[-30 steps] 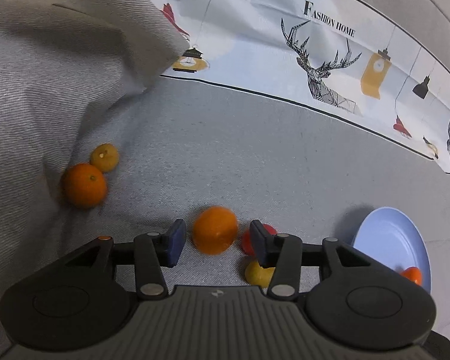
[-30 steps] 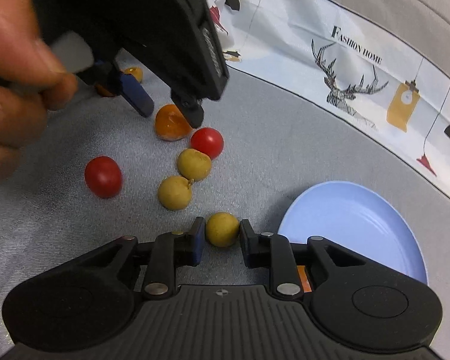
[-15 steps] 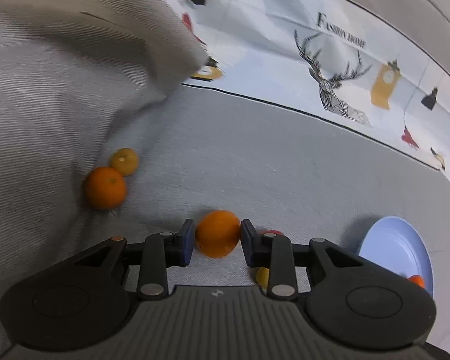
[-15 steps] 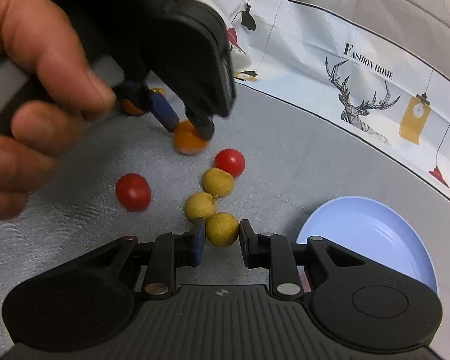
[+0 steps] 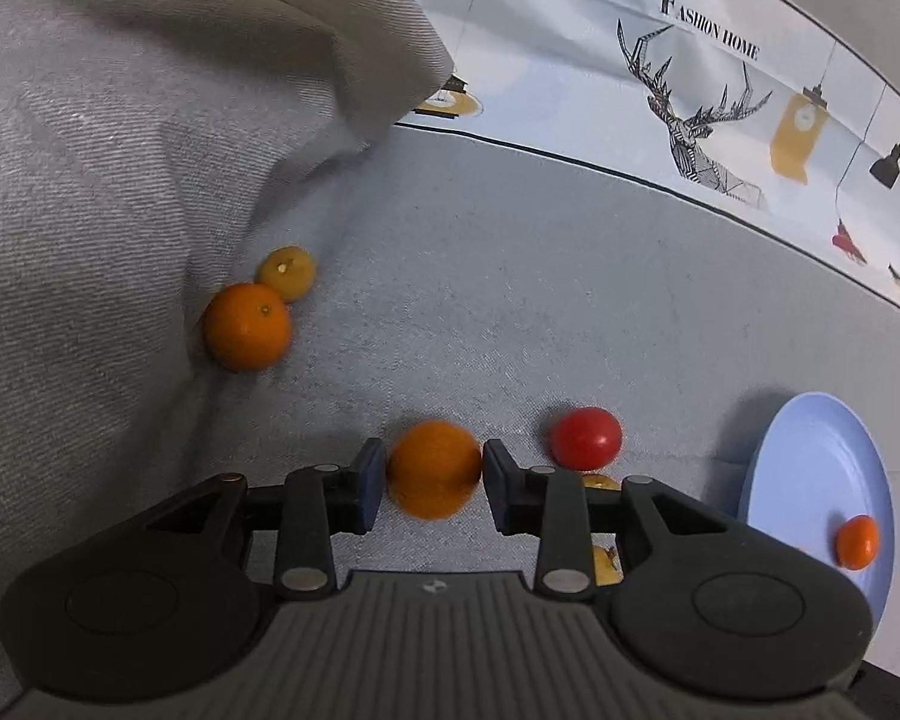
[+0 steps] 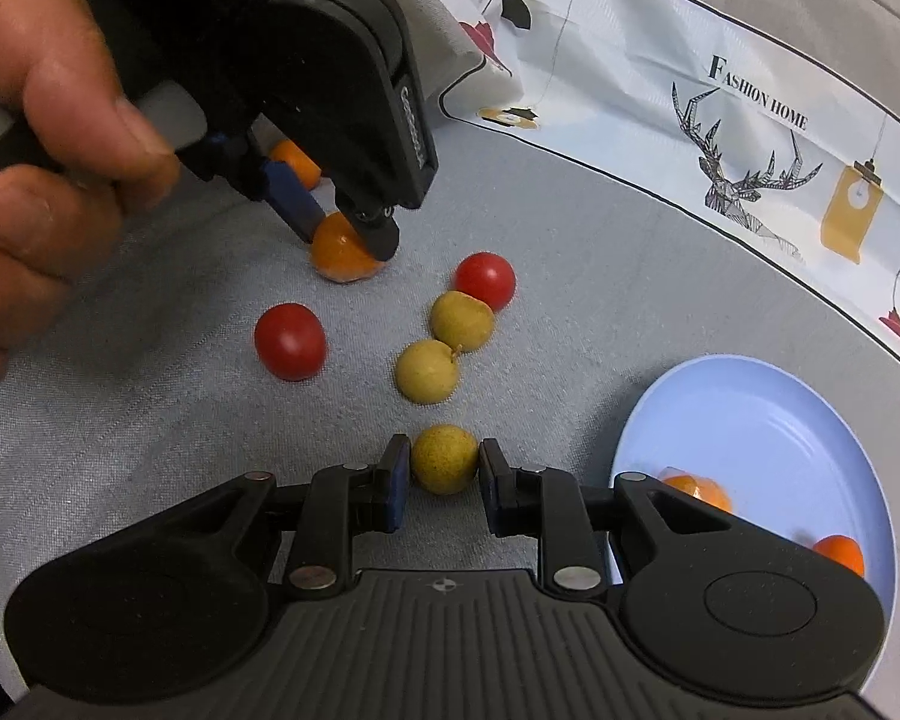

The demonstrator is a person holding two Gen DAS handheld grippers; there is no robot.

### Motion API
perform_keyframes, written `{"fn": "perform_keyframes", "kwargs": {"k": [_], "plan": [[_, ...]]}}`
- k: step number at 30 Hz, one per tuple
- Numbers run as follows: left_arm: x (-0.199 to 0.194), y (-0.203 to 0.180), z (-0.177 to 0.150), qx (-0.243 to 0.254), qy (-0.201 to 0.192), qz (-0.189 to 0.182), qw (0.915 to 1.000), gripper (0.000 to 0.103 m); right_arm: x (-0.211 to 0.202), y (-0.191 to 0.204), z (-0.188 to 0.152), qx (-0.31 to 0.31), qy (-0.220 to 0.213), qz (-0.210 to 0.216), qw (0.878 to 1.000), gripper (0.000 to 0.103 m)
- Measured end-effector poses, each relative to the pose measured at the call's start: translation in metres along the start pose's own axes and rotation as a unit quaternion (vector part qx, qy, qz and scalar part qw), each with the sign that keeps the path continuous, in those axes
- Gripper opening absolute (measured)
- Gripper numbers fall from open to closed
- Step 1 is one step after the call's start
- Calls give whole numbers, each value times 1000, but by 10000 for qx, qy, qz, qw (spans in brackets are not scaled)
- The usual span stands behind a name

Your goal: Organize fruits

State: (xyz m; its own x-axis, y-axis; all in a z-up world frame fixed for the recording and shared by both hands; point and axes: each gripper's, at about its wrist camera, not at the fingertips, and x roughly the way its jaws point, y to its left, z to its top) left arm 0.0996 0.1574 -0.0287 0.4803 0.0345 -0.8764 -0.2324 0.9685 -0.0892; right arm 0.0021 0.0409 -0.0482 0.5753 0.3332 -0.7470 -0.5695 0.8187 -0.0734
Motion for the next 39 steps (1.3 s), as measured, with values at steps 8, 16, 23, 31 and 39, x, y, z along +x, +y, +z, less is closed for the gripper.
{"fn": "perform_keyframes", "kwargs": {"k": [8, 16, 23, 31, 39], "plan": [[2, 1, 1, -8, -13, -19, 10000, 38, 1, 0, -1, 0, -3, -13, 10000, 25], [-2, 0, 2, 39, -85, 26, 10000, 38, 0, 2, 0, -20, -43, -60, 10000, 25], [-24, -5, -5, 199, -484, 66, 9986, 38, -18, -4, 5, 201, -362, -233, 9989, 25], [-80, -26, -19, 769, -1194, 11, 9899, 38, -50, -22, 13, 459, -729, -552, 9948, 25], [-68, -45, -35, 965, -1166, -91, 9884, 37, -60, -50, 13, 897, -870, -963, 9875, 25]]}}
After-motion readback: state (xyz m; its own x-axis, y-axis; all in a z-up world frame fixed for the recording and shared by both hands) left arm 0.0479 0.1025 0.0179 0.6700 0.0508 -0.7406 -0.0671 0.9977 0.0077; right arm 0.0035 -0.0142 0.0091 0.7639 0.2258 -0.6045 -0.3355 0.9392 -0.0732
